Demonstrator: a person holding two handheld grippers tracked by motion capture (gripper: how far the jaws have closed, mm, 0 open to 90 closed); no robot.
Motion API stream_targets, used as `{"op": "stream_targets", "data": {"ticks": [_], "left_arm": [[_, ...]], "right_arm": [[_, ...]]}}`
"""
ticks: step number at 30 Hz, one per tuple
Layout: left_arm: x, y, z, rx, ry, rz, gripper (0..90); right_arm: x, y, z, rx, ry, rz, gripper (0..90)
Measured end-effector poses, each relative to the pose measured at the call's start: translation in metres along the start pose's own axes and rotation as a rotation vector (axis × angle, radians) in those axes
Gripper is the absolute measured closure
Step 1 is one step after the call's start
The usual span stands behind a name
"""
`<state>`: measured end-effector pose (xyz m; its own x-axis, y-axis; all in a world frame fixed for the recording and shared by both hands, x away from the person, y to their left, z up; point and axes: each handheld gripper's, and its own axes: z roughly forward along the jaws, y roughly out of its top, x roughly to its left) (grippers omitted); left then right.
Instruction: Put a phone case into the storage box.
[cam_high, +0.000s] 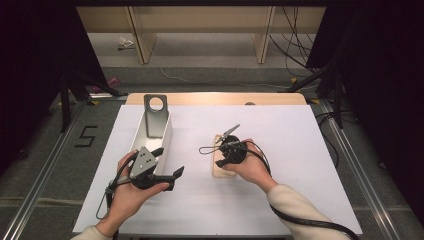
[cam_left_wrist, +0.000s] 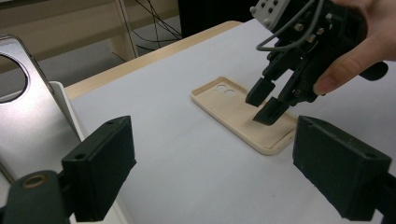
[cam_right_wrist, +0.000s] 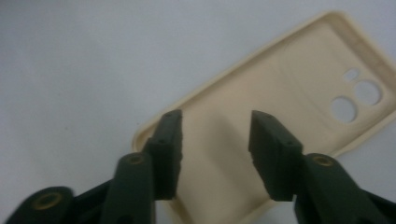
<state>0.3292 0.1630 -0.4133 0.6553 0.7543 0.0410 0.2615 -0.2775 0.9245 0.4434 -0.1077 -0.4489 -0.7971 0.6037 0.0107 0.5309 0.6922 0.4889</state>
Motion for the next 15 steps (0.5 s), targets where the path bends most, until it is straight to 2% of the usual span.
{"op": "stream_targets", "data": {"ticks": [3, 6, 10, 15], "left_arm": [[0.0, 0.0, 0.0, -0.003, 0.0, -0.003, 11.9], [0.0, 0.0, 0.0, -0.004, -0.001, -0.004, 11.7], [-0.001, 0.0, 0.001, 0.0, -0.004, -0.001, 11.6], [0.0, 0.0, 0.0, -0.001, -0.004, -0.002, 11.6]], "right_arm": [[0.0, -0.002, -0.008, 0.011, -0.047, -0.161, 42.2], [0.001, -0.006, -0.016, 0.03, -0.054, -0.257, 35.9], [0.003, -0.009, -0.024, 0.065, -0.034, -0.326, 28.6], [0.005, -0.011, -0.023, 0.117, -0.02, -0.366, 24.1]]}}
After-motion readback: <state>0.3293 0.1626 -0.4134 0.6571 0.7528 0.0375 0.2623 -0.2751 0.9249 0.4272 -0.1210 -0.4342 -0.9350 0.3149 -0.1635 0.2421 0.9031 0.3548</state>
